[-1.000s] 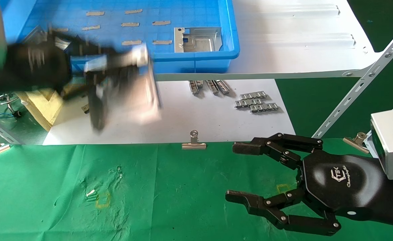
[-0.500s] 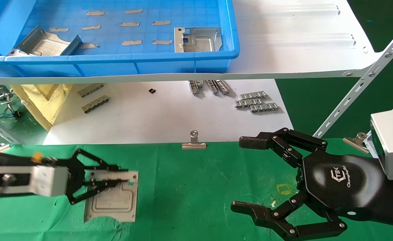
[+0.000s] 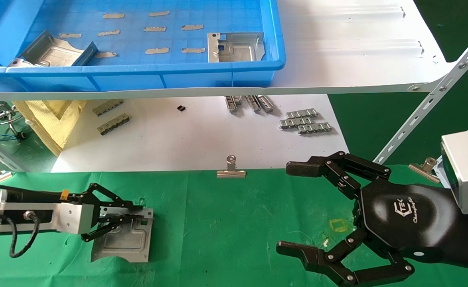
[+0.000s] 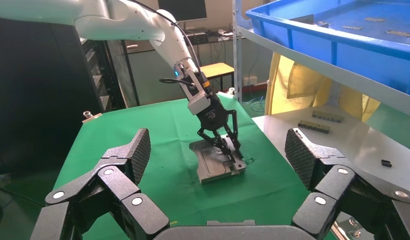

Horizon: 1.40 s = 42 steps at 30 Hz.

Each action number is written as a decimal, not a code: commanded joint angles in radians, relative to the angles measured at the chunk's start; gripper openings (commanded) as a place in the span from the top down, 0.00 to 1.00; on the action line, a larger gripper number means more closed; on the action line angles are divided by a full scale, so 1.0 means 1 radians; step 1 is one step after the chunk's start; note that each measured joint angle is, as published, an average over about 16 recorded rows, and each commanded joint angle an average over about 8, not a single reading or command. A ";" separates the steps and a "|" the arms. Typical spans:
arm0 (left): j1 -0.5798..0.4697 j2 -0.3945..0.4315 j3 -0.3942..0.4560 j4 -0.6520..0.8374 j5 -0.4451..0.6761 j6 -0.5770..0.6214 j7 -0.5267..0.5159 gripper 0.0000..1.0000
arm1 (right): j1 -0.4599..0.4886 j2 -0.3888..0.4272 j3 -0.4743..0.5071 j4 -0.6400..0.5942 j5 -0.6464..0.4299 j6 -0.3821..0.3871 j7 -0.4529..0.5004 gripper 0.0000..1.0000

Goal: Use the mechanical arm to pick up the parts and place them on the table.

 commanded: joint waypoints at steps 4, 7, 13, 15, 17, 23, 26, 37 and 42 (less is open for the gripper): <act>-0.021 0.011 0.004 0.046 0.005 0.023 0.021 0.00 | 0.000 0.000 0.000 0.000 0.000 0.000 0.000 0.00; -0.030 0.014 0.003 0.066 0.002 0.045 0.015 0.00 | 0.000 0.000 0.000 0.000 0.000 0.000 0.000 0.00; -0.051 0.018 -0.001 0.100 -0.013 0.080 -0.092 0.00 | 0.000 0.000 0.000 0.000 0.000 0.000 0.000 0.00; -0.053 0.017 -0.011 0.107 -0.035 0.086 -0.158 0.00 | 0.000 0.000 0.000 0.000 0.000 0.000 0.000 0.00; -0.047 0.014 -0.029 0.110 -0.067 0.091 -0.231 0.00 | 0.000 0.000 0.000 0.000 0.000 0.000 0.000 0.00; 0.005 0.003 -0.095 0.108 -0.187 0.094 -0.423 0.00 | 0.000 0.000 0.000 0.000 0.000 0.000 0.000 0.00; 0.022 0.000 -0.114 0.108 -0.222 0.094 -0.461 0.00 | 0.000 0.000 0.000 0.000 0.000 0.000 0.000 0.00; 0.029 -0.005 -0.118 0.087 -0.219 0.092 -0.462 0.00 | 0.000 0.000 0.000 0.000 0.000 0.000 0.000 0.00; 0.060 -0.021 -0.142 0.014 -0.235 0.086 -0.509 0.00 | 0.000 0.000 0.000 0.000 0.000 0.000 0.000 0.00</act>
